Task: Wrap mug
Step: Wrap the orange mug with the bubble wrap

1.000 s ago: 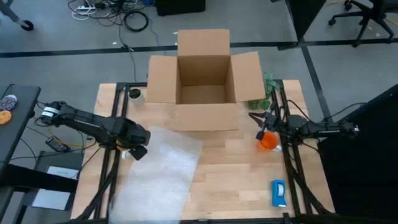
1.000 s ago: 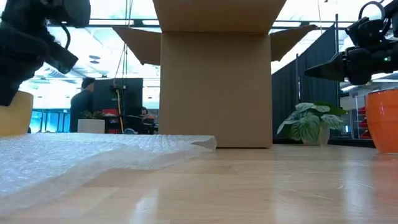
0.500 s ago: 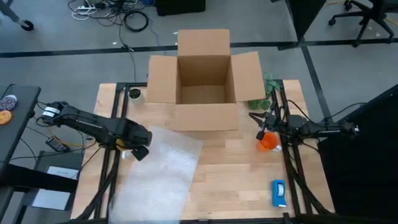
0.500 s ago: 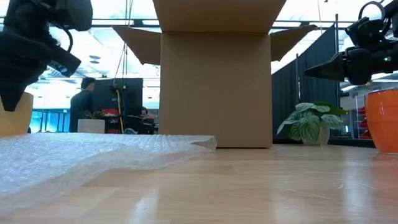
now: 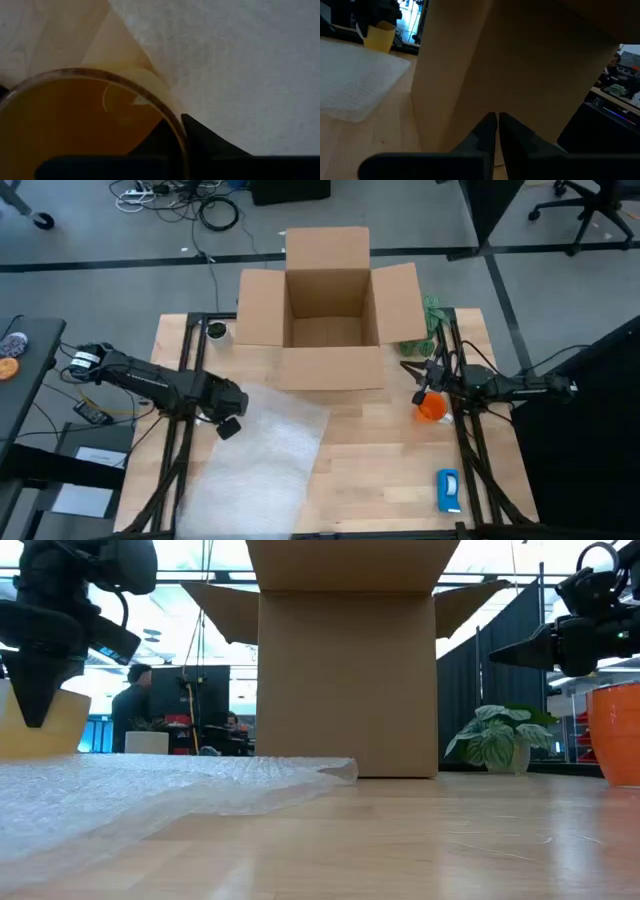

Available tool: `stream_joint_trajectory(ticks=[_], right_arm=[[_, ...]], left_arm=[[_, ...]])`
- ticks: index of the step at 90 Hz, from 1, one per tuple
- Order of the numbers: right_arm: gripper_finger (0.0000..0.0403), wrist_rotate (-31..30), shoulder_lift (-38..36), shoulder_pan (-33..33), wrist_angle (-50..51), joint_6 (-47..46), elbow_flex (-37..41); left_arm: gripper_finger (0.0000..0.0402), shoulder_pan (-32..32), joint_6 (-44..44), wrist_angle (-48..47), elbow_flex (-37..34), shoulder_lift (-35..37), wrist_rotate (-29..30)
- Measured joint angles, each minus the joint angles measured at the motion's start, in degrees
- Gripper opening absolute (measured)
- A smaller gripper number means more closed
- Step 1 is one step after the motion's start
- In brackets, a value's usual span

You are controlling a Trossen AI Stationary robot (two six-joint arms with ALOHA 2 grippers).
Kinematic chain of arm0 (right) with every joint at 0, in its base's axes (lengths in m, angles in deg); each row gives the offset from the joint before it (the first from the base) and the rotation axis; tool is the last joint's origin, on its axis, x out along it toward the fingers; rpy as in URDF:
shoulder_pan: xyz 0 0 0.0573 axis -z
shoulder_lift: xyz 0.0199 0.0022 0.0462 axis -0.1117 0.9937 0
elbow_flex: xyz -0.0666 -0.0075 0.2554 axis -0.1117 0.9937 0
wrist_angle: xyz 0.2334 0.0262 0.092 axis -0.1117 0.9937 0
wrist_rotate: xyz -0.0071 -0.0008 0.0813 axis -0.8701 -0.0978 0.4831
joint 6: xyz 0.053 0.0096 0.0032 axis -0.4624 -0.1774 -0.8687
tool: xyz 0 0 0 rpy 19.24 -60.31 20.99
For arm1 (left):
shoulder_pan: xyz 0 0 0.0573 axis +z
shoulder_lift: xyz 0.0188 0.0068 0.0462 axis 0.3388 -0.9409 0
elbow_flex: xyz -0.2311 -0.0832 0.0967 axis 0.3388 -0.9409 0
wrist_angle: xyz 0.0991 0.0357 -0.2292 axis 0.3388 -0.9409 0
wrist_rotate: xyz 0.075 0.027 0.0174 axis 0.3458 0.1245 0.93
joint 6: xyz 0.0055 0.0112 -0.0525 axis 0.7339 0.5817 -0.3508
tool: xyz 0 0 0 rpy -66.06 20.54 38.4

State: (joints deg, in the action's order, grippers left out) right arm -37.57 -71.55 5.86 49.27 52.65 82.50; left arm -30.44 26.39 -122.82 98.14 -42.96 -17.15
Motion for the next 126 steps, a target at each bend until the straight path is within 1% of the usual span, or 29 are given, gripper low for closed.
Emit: stream_joint_trajectory(ticks=[15,28,40,58,67,74,85,92,104,116,126], right_arm=[[0.0002,0.0,0.0,0.0,0.0,0.0,0.0],[0.0001,0.0,0.0,0.0,-0.2,0.0,0.0],[0.0002,0.0,0.0,0.0,-0.3,0.0,0.0],[0.0001,0.0,0.0,0.0,-0.8,0.0,0.0],[0.0002,-0.3,0.0,0.0,-1.8,0.0,0.0],[0.0001,-1.7,0.0,0.0,-3.9,0.0,0.0],[0.0001,-1.9,0.0,0.0,-5.8,0.0,0.0],[0.0002,-1.9,0.0,0.0,-6.4,0.0,0.0],[0.0001,-1.6,0.0,0.0,-6.4,0.0,-0.1],[0.0001,-1.5,0.0,0.0,-6.5,0.1,-0.1],[0.0002,-1.5,0.0,0.0,-7.1,1.8,-0.1]], left_arm=[[0.0005,0.0,1.3,-0.4,0.0,0.0,0.6],[0.0003,0.1,1.9,-3.6,1.2,0.0,2.2],[0.0002,0.0,2.4,-7.7,4.2,0.0,3.4],[0.0002,0.0,2.4,-13.6,10.8,0.0,5.6],[0.0001,0.0,1.9,-13.2,13.7,0.1,5.9],[0.0001,0.0,1.9,-12.8,15.5,0.0,5.9],[0.0001,0.0,2.8,-8.5,17.3,0.0,5.9],[0.0001,0.0,3.1,-8.1,17.6,0.0,6.0],[0.0001,0.0,2.7,-10.5,17.2,0.0,6.8],[0.0001,0.0,-0.8,-13.6,15.2,0.1,7.3],[0.0001,0.1,-2.9,-14.7,12.5,0.0,7.2]])
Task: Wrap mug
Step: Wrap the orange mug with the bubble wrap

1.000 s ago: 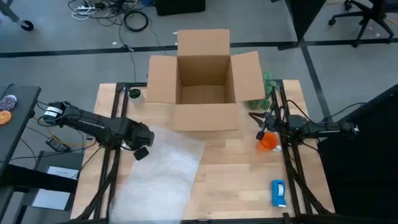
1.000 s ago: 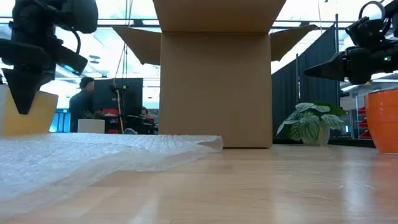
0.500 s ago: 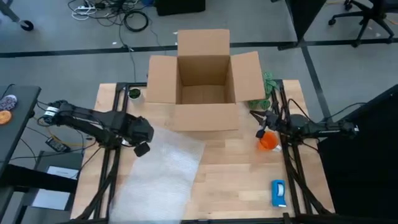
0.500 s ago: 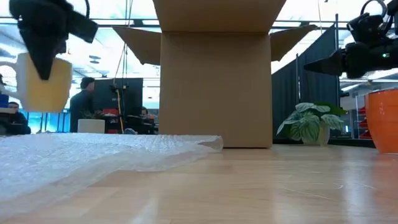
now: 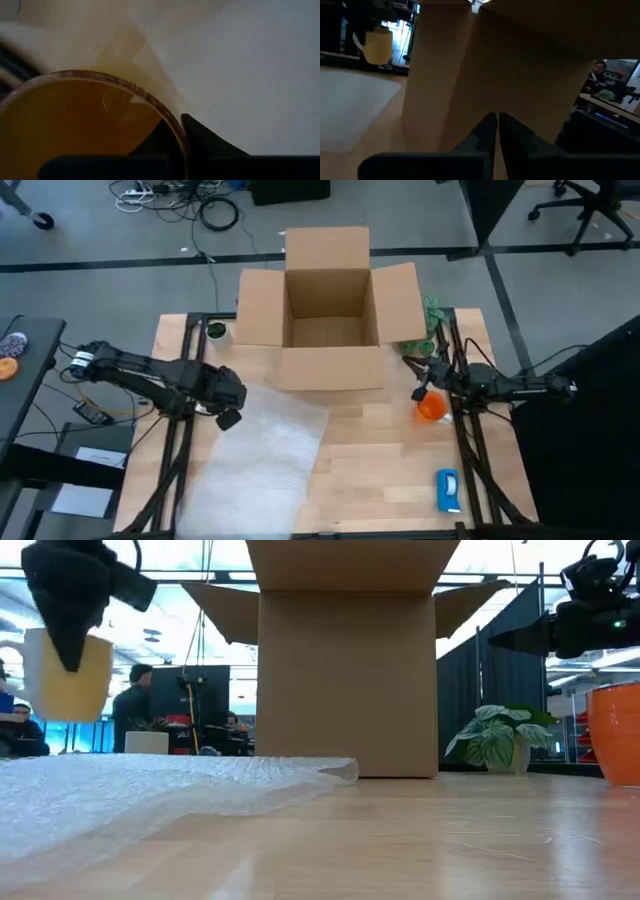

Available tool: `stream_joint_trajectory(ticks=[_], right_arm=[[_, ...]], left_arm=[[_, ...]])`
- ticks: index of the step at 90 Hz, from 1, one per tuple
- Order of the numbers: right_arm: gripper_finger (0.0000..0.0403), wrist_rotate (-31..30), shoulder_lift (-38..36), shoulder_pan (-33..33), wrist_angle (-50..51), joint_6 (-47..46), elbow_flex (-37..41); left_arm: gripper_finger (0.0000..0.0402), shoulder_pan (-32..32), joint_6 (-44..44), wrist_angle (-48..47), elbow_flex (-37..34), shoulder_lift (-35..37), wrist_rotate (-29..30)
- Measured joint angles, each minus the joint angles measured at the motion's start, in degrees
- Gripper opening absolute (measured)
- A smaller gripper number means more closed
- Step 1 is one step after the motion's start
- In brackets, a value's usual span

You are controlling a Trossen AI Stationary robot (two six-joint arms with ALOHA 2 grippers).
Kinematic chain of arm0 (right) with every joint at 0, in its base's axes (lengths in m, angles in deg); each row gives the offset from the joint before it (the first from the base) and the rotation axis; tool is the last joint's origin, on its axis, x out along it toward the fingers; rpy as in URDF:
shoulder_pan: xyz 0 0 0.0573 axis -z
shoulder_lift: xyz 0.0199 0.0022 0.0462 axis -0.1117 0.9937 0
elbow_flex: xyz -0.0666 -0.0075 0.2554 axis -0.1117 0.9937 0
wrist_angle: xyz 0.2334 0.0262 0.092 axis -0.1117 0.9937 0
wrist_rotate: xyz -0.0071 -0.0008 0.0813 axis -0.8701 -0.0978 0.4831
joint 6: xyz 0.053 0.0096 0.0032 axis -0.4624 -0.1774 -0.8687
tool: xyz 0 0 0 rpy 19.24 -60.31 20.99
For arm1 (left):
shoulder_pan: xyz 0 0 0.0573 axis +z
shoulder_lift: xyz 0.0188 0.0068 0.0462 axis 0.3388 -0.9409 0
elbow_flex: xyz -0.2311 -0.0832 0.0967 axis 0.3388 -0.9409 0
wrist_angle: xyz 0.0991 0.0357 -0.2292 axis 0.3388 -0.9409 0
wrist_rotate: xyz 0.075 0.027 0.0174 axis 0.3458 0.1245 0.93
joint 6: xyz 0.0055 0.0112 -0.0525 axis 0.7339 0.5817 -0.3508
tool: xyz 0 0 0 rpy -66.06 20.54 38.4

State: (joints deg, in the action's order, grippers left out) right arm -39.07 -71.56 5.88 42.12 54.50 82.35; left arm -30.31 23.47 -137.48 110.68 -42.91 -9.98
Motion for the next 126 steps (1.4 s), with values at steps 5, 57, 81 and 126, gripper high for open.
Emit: stream_joint_trajectory(ticks=[5,57,81,126], right_arm=[[0.0001,0.1,0.0,0.0,-0.4,-1.2,0.0],[0.0002,7.1,0.8,-0.4,-9.6,-46.1,0.0],[0.0002,21.1,8.6,-4.1,-24.8,-46.1,-0.1],[0.0022,21.0,39.5,-14.1,-46.0,-48.9,-0.1]], left_arm=[[0.0001,0.1,-0.4,-0.6,-1.5,0.0,-0.2],[0.0001,4.7,4.2,8.4,-11.4,0.0,-3.0],[0.0009,6.4,8.1,10.5,-11.9,0.0,-4.1],[0.0027,7.2,9.7,9.5,-11.9,0.0,-3.9]])
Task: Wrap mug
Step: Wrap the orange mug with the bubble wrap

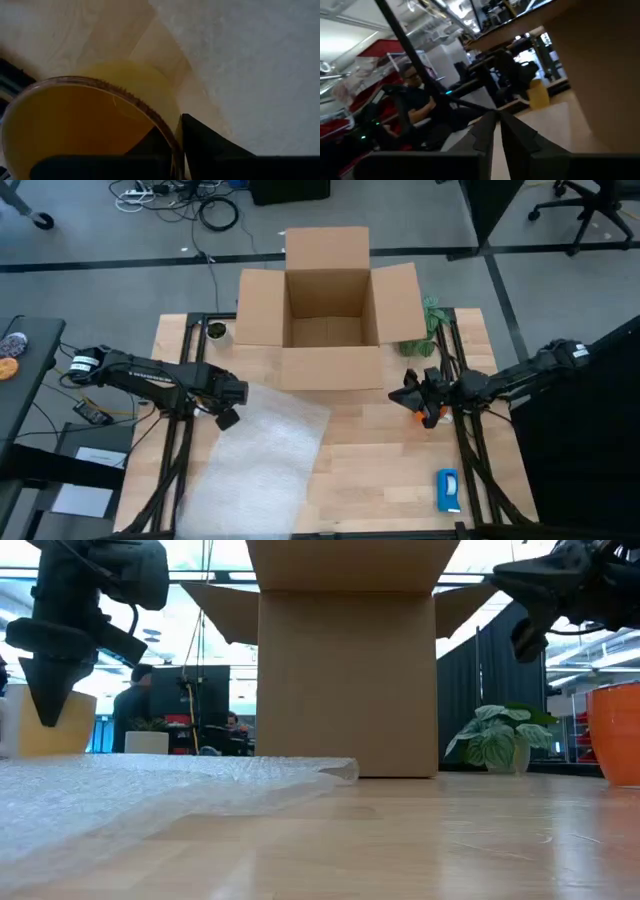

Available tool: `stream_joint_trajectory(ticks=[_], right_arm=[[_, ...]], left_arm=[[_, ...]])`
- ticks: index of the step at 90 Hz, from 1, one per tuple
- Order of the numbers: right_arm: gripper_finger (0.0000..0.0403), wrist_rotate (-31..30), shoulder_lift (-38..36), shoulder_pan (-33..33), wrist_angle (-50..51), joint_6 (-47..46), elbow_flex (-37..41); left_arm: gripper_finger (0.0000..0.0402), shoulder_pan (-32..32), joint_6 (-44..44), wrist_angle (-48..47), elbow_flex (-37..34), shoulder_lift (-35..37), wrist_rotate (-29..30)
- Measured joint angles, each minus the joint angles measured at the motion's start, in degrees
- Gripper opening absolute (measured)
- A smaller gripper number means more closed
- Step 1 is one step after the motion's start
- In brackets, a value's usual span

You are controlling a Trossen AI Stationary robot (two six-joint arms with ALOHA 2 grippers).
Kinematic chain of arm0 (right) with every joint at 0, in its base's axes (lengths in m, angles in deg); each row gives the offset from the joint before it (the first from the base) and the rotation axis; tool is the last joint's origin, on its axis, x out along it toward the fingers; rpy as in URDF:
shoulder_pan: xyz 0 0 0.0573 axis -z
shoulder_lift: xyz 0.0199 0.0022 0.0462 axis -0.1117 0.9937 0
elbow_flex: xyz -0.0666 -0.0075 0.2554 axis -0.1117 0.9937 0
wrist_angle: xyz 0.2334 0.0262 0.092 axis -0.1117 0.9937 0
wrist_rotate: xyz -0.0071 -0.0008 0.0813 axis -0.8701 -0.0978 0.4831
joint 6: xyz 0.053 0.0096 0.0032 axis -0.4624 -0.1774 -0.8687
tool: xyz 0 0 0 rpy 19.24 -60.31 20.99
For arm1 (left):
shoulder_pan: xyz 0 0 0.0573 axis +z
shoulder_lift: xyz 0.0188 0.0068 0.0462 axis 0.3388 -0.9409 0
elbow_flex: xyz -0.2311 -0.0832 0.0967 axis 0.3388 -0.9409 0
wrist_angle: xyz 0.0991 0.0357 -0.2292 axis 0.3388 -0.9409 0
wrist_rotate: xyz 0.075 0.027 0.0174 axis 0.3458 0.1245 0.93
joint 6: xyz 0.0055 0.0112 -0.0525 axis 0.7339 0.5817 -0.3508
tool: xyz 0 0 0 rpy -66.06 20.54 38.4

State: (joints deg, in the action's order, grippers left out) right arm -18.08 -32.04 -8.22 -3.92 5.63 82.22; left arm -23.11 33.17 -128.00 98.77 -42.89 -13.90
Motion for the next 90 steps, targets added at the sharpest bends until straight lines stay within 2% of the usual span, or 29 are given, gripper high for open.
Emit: stream_joint_trajectory(ticks=[21,45,53,66,80,90], right_arm=[[0.0057,0.2,11.2,-3.4,-10.8,0.3,0.0],[0.0100,0.0,19.9,-3.8,-11.6,-0.3,-4.7],[0.0112,0.0,22.3,-3.6,-11.6,1.1,-6.5],[0.0126,-0.2,25.7,-3.3,-11.6,1.5,-7.9],[0.0133,-0.2,28.6,-3.3,-11.6,-1.1,-8.1],[0.0135,-0.2,30.3,-3.3,-11.6,-2.9,-8.1]], left_arm=[[0.0071,0.0,0.7,-1.5,0.0,0.0,-2.7],[0.0126,0.0,2.0,-5.1,3.9,0.0,-3.0],[0.0132,-0.1,2.0,-5.1,6.7,0.0,-3.5],[0.0133,-1.0,2.0,-3.8,11.2,0.0,-7.8],[0.0133,-4.1,1.2,0.3,14.0,0.0,-6.3],[0.0133,-5.3,-1.0,0.0,14.3,-0.1,-5.4]])
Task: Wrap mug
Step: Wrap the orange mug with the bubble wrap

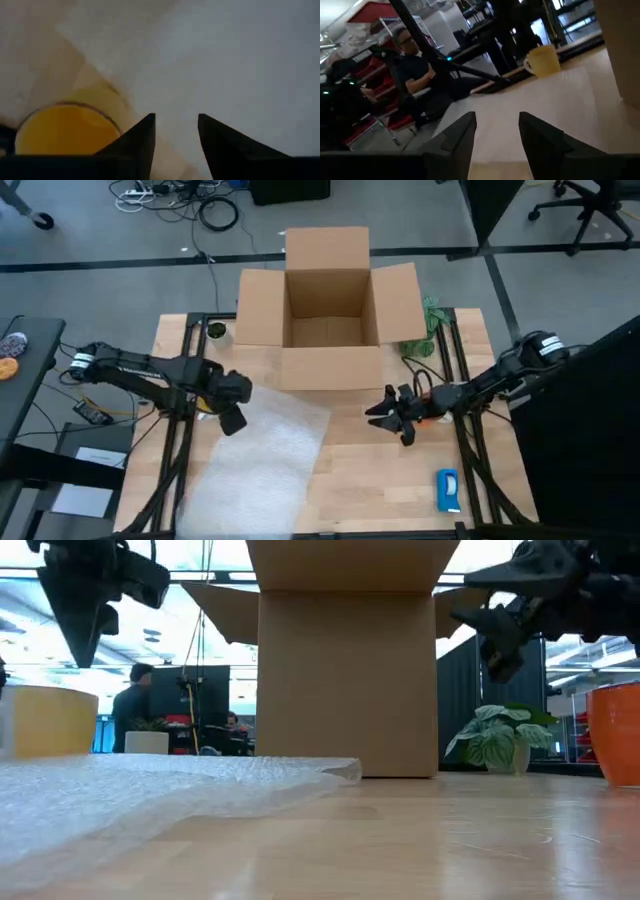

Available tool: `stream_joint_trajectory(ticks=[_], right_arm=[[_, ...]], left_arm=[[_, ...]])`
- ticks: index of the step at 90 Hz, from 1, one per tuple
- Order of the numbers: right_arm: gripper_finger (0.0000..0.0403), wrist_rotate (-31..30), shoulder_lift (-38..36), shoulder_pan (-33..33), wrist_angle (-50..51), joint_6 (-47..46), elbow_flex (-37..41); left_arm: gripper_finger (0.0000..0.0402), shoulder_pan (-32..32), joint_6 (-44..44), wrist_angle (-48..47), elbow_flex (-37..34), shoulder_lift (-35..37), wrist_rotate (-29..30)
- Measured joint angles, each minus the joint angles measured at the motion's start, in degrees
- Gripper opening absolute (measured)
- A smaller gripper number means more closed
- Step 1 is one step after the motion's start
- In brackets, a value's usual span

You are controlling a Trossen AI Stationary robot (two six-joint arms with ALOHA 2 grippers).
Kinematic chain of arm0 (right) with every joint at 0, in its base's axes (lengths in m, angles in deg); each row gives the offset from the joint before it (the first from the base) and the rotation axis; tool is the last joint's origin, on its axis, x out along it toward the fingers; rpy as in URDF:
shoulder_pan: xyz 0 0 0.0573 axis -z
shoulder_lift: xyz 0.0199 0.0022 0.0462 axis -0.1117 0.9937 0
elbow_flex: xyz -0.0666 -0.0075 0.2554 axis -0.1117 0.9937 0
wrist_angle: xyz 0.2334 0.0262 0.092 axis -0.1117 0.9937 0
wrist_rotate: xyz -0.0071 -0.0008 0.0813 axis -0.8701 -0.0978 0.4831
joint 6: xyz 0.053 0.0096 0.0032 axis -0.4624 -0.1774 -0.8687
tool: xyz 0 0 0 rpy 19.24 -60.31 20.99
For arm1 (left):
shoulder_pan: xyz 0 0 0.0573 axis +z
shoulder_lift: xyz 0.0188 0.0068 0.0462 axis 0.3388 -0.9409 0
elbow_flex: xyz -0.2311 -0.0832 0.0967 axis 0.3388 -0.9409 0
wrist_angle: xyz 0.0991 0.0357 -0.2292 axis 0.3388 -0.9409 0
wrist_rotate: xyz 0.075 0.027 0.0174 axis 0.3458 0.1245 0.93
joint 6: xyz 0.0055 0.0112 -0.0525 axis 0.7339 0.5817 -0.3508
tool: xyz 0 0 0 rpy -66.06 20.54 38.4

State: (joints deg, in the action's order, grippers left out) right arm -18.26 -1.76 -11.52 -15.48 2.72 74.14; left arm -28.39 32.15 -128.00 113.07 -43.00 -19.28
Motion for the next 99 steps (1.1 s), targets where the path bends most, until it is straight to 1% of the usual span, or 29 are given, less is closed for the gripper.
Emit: stream_joint_trajectory(ticks=[13,21,31,38,46,52,59,74,99], right_arm=[[0.0135,0.0,1.5,0.0,0.1,-1.4,0.0],[0.0135,0.0,2.1,0.0,-0.1,-1.9,0.0],[0.0135,-0.1,2.8,0.0,-0.1,-2.1,0.0],[0.0135,-1.5,3.3,-0.1,0.0,-2.1,0.0],[0.0135,-2.7,3.9,-0.1,0.0,-2.9,0.0],[0.0135,-2.8,4.4,-0.1,0.0,-3.6,0.0],[0.0135,-2.8,5.1,-0.1,0.0,-3.7,0.0],[0.0135,-2.9,6.4,0.0,0.0,-5.6,0.0],[0.0135,-3.1,7.1,0.0,0.0,-5.7,0.0]], left_arm=[[0.0133,-1.6,-0.1,-0.9,0.0,0.0,0.2],[0.0133,-2.7,-0.1,0.8,0.0,0.0,0.4],[0.0133,-5.2,0.3,9.9,-0.7,0.0,2.4],[0.0133,-7.3,1.2,18.0,-1.2,-0.2,2.7],[0.0133,-10.2,-0.2,24.9,-1.3,-2.0,5.7],[0.0132,-12.4,-1.0,28.3,-1.3,-4.6,8.5],[0.0131,-14.3,-2.3,29.8,-1.3,-8.4,10.7],[0.0131,-15.6,-3.3,30.4,-1.4,-18.0,11.1],[0.0132,-16.1,-4.6,36.5,-1.4,-30.8,10.8]])
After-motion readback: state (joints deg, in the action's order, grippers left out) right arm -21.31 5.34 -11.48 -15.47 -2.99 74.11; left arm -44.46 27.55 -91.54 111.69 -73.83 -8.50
